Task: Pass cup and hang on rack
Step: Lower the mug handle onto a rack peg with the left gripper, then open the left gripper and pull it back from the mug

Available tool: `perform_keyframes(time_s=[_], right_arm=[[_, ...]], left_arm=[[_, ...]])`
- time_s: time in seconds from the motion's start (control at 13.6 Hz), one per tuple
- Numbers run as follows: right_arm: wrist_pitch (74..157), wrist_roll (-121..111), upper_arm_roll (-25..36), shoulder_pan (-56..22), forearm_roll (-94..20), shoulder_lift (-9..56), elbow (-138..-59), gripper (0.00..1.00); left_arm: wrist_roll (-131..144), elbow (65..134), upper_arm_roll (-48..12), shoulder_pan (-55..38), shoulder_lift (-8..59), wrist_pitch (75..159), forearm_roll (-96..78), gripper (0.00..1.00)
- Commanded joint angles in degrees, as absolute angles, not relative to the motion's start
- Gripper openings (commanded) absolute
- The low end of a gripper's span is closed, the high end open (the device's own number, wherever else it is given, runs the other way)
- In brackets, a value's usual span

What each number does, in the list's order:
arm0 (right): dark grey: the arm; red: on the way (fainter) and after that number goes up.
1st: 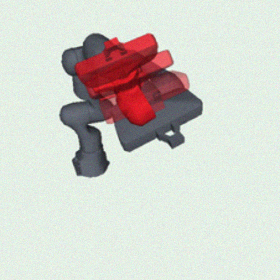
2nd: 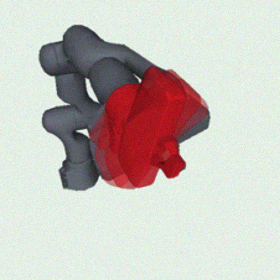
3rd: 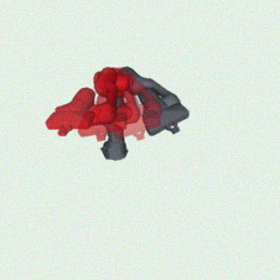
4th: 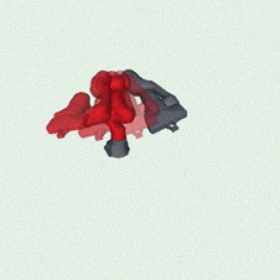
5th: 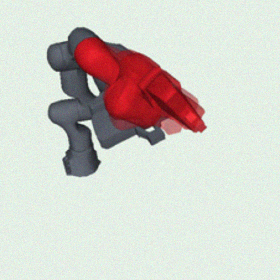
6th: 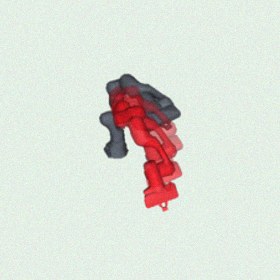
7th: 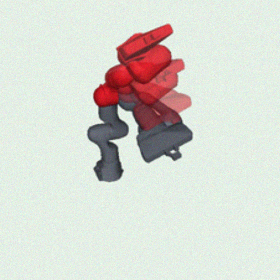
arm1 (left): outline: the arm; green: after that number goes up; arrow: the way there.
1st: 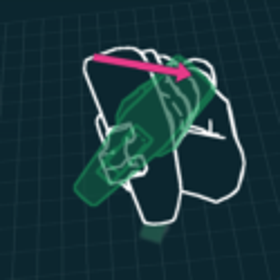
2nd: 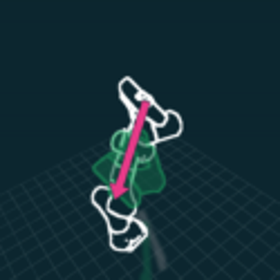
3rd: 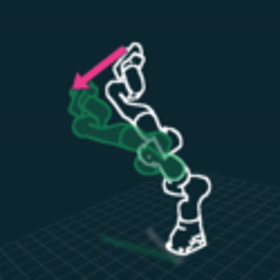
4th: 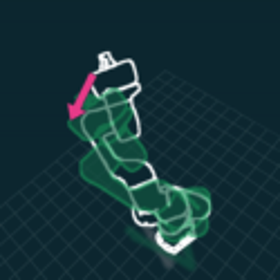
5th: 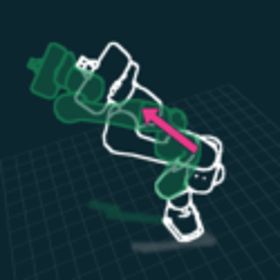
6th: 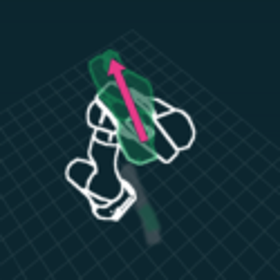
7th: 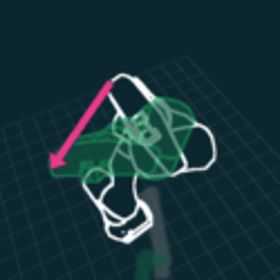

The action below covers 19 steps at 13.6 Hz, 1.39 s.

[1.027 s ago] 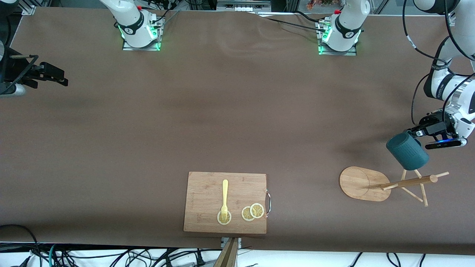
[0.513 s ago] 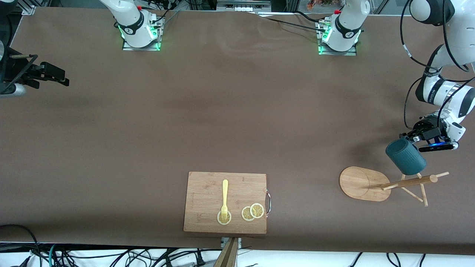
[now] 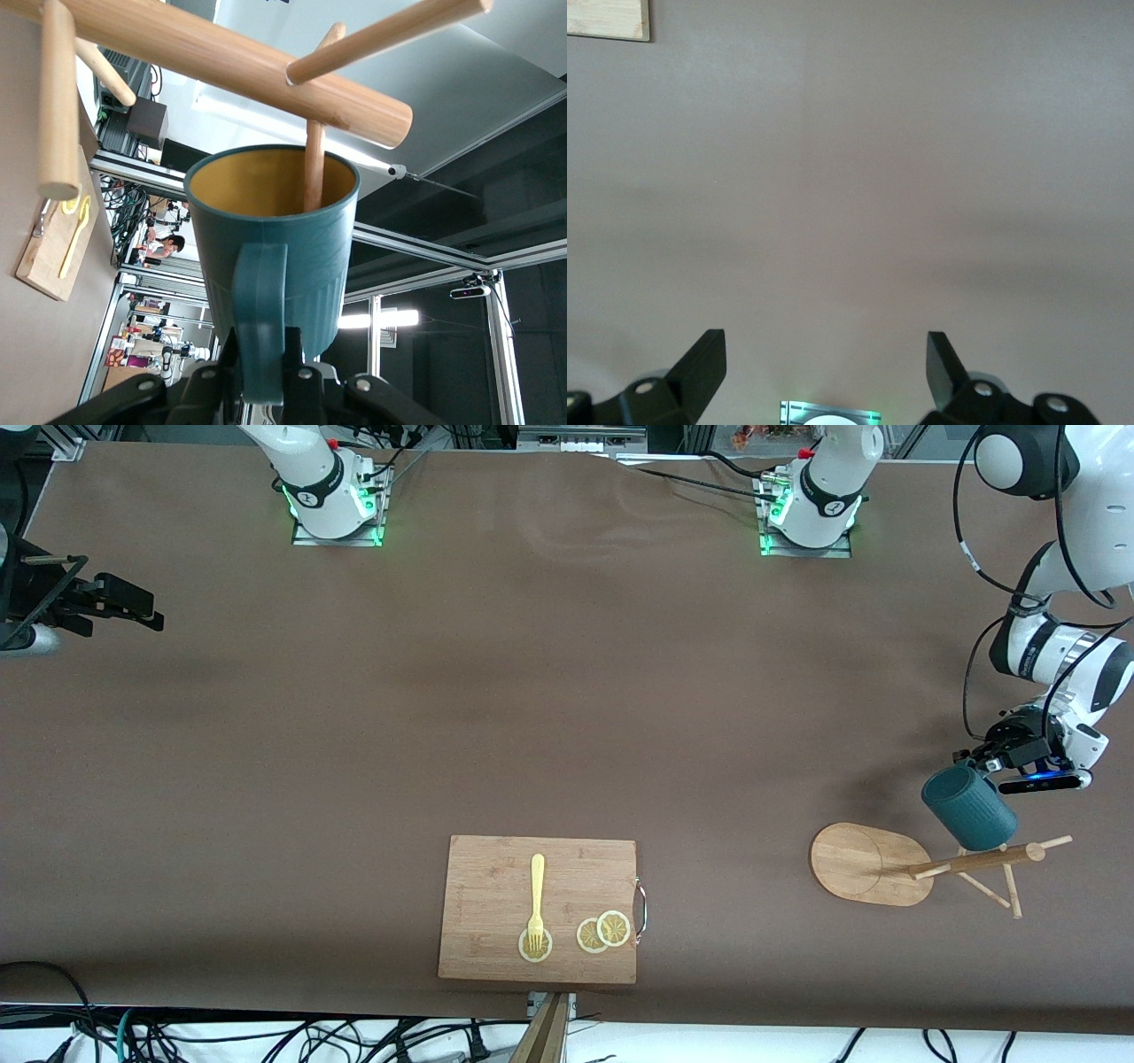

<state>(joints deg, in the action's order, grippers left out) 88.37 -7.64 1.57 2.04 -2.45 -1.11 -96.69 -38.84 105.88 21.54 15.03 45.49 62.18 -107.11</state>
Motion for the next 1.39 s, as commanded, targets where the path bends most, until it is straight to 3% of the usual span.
perform_keyframes(time_s=[0.0, 0.07, 0.15, 0.22, 0.66, 1.32], right_arm=[[87.4, -8.0, 1.6, 2.2, -3.3, -0.7, -95.5, 1.00], [87.4, -8.0, 1.6, 2.2, -3.3, -0.7, -95.5, 1.00], [87.5, -7.9, 1.6, 2.2, -3.4, -0.7, -95.5, 1.00], [87.7, -7.7, 1.6, 2.2, -3.3, -0.7, -95.5, 1.00], [87.5, -8.0, 1.7, 2.5, -3.3, -0.6, -95.4, 1.00], [87.4, -8.0, 2.3, 2.5, -3.4, -0.5, -95.5, 1.00]], left_arm=[[-38.8, 104.1, 21.4, 15.5, 47.1, 62.0, -108.7, 0.09], [-39.9, 104.0, 21.4, 15.5, 47.2, 62.0, -108.6, 0.25], [-41.2, 104.0, 21.4, 15.5, 47.2, 61.8, -108.3, 0.53], [-43.3, 104.1, 21.4, 15.5, 47.2, 61.5, -108.1, 1.00], [-54.8, 104.1, 23.5, 15.6, 45.8, 61.6, -96.1, 1.00], [-54.5, 103.9, 23.8, 15.7, 31.1, 65.6, -60.7, 1.00]])
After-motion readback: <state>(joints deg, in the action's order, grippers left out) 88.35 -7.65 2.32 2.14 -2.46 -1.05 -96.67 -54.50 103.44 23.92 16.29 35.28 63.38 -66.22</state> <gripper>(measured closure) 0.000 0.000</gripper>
